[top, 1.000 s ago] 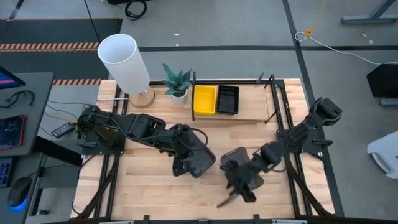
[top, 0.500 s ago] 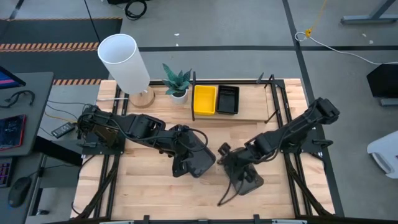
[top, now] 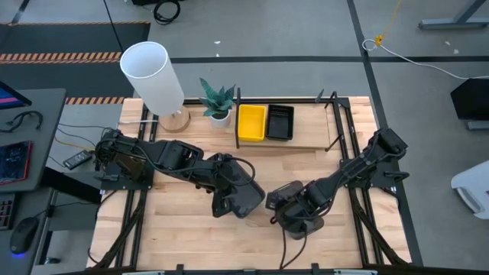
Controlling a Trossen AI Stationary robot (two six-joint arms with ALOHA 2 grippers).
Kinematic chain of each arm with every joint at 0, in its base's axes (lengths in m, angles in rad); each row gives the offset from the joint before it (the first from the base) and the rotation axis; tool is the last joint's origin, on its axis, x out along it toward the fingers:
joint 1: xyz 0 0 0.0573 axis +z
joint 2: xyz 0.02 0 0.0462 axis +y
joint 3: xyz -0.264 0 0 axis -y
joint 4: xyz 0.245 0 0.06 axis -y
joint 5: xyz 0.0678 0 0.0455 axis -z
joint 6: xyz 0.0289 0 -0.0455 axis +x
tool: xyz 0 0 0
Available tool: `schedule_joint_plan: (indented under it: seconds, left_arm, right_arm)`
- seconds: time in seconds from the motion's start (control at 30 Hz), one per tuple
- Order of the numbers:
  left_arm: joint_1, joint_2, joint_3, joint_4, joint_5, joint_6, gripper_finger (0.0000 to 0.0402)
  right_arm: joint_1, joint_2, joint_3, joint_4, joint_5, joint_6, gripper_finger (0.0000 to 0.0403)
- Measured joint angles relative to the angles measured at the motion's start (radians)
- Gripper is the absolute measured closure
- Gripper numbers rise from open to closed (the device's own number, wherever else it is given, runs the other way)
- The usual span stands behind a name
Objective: Stack baskets on shelf by color
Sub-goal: Stack the right transparent black bin into the left black bin
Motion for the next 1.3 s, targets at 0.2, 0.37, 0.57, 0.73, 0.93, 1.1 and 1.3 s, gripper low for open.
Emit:
schedule_joint_plan:
  seconds: [0.2,0.37,0.57,0.73,0.93,1.1,1.3]
  left_arm:
    - [0.0,0.0,0.0,0.0,0.0,0.002,0.0383]
    - [0.0,0.0,0.0,0.0,0.0,0.002,0.0389]
    - [0.0,0.0,0.0,0.001,0.0,-0.012,0.0381]
    - [0.0,0.0,0.0,0.001,0.0,-0.032,0.038]
    - [0.0,0.0,0.0,0.007,0.0,-0.039,0.0389]
    - [0.0,0.0,0.0,0.009,0.0,-0.046,0.0386]
    - [0.0,0.0,0.0,0.005,-0.001,-0.071,0.0386]
  right_arm:
    - [0.004,0.0,-0.005,0.001,-0.127,-0.174,0.0242]
    - [0.004,0.0,-0.016,0.011,-0.155,-0.282,0.0251]
    - [0.004,0.0,-0.018,0.035,-0.179,-0.341,0.0271]
    - [0.004,0.0,-0.018,0.061,-0.194,-0.349,0.0281]
    - [-0.004,0.022,-0.021,0.074,-0.226,-0.346,0.028]
    - [-0.003,0.089,-0.023,0.125,-0.233,-0.372,0.0281]
    - [-0.013,0.16,-0.021,0.121,-0.238,-0.219,0.03]
